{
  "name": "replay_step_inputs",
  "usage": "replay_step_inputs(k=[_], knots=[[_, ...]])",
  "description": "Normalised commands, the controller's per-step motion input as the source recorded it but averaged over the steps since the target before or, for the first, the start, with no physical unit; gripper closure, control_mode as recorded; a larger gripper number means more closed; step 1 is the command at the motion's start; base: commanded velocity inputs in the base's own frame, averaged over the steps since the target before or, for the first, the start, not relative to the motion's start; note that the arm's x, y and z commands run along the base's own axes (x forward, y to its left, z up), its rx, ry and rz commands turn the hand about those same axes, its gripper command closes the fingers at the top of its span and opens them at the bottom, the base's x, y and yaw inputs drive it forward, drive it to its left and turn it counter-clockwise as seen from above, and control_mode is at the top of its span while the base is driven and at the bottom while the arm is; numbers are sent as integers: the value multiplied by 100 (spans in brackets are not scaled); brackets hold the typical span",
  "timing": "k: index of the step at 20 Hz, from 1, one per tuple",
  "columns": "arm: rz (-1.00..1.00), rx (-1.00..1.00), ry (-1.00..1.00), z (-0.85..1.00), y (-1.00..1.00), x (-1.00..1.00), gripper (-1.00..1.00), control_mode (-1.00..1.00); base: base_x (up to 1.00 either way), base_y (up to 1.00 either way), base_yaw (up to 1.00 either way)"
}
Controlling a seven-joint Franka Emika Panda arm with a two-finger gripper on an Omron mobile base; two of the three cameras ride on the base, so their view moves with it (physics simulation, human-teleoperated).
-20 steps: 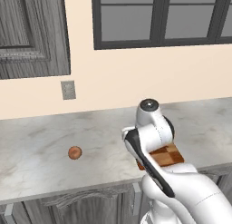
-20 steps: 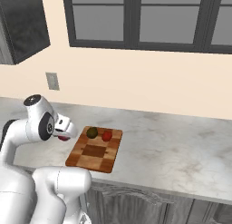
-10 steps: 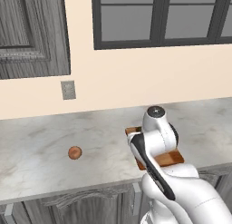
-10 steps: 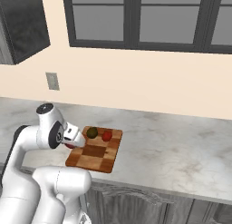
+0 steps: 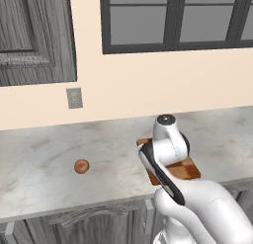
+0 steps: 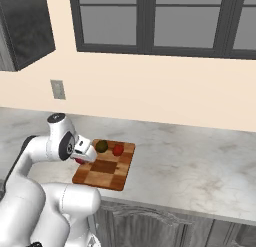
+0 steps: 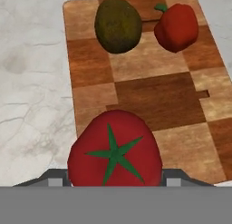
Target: Place the avocado, onion, tomato, and bell pepper on the cutting board.
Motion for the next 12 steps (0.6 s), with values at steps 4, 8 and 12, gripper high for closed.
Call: replay_step_inputs(k=[4, 8, 12], knots=[[-1, 0, 7, -19, -16, 12, 100, -100, 0, 0, 0], [0, 0, 7, -24, -10, 7, 100, -100, 0, 0, 0], [0, 0, 5, -30, -10, 4, 100, -100, 0, 0, 0]])
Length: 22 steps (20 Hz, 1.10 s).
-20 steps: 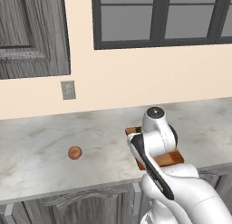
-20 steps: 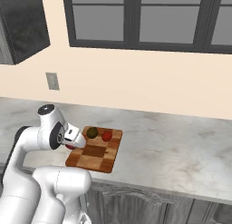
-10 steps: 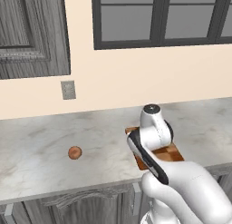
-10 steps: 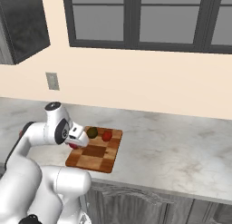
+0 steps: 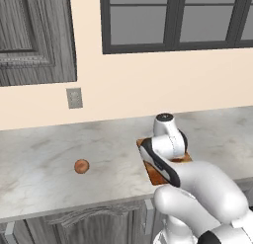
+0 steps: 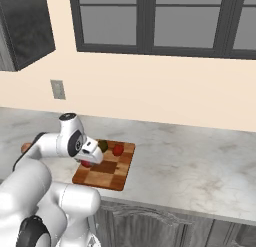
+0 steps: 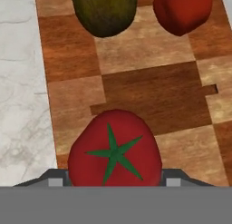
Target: Place the avocado, onion, tomato, and bell pepper on the cutting board.
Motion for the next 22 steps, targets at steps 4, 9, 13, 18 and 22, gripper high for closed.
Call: replay_step_inputs(k=[4, 9, 13, 18, 22], knots=[[0, 0, 0, -31, -17, 1, 100, -100, 0, 0, 0], [0, 0, -1, -19, -10, 9, 100, -100, 0, 0, 0], [0, 1, 0, -5, 0, 20, 100, -100, 0, 0, 0], [0, 0, 0, -10, 0, 16, 100, -100, 0, 0, 0], [0, 1, 0, -15, 2, 5, -100, -100, 0, 0, 0]])
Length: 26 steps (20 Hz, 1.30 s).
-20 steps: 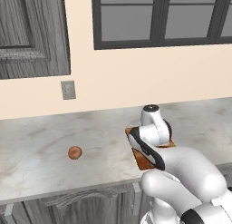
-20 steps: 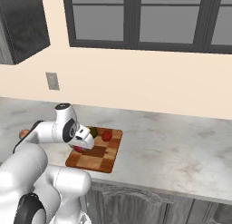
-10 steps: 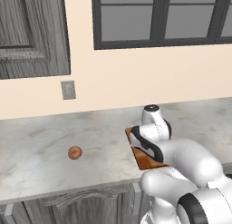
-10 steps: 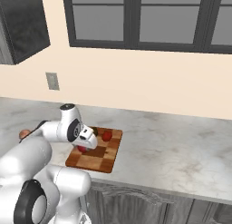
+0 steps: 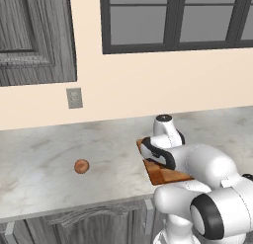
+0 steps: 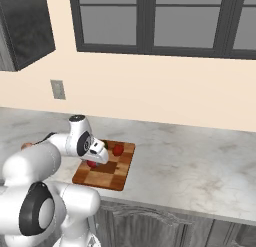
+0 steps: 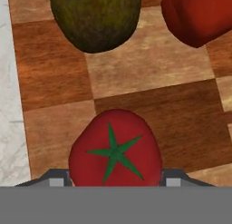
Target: Place the avocado, onion, tomato, and bell pepper on the cutting board.
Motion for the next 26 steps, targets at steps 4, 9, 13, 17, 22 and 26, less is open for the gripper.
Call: replay_step_inputs(k=[4, 9, 13, 17, 22, 26], knots=[[0, 0, 1, -4, 5, 5, -100, -100, 0, 0, 0], [0, 0, 1, 1, 0, 0, -100, -100, 0, 0, 0], [0, 0, 3, 8, 0, 0, -100, -100, 0, 0, 0], [0, 0, 5, 21, 0, 0, -100, -100, 0, 0, 0], [0, -4, 3, 28, 3, -8, -100, -100, 0, 0, 0], [0, -3, 6, 19, 20, -16, -100, -100, 0, 0, 0]])
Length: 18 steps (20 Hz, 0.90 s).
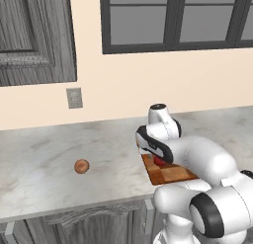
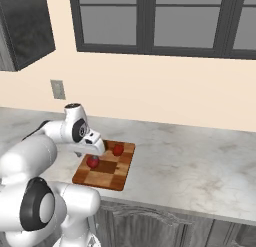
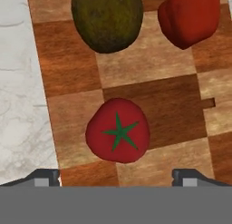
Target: Place the avocado, onion, tomato, and bell pepper on the cutting board.
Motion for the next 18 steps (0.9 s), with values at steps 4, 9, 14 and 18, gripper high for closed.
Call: replay_step_inputs(k=[4, 9, 14, 18], knots=[[0, -1, 2, 8, 32, -18, -100, -100, 0, 0, 0], [0, -1, 0, 2, 36, -13, -100, -100, 0, 0, 0], [4, 0, -1, 0, 50, -2, -100, -100, 0, 0, 0], [8, 0, -6, 0, 42, 0, -100, -100, 0, 0, 0]])
